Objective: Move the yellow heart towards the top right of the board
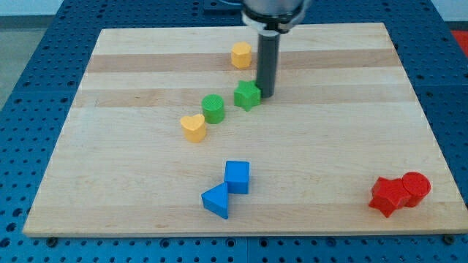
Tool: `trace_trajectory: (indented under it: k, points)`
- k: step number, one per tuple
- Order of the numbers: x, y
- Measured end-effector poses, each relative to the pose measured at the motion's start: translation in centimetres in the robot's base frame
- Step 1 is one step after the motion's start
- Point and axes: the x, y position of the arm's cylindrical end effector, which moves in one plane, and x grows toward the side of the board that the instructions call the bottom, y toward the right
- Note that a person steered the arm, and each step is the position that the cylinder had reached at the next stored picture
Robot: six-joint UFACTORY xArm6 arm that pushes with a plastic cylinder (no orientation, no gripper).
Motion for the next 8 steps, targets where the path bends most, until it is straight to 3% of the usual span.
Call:
trace_trajectory:
  k: [3,5,7,8]
  points:
    - [0.0,-1.3]
    - [5.5,0.5]
    - [7.2,0.5]
    - [10.5,-0.5]
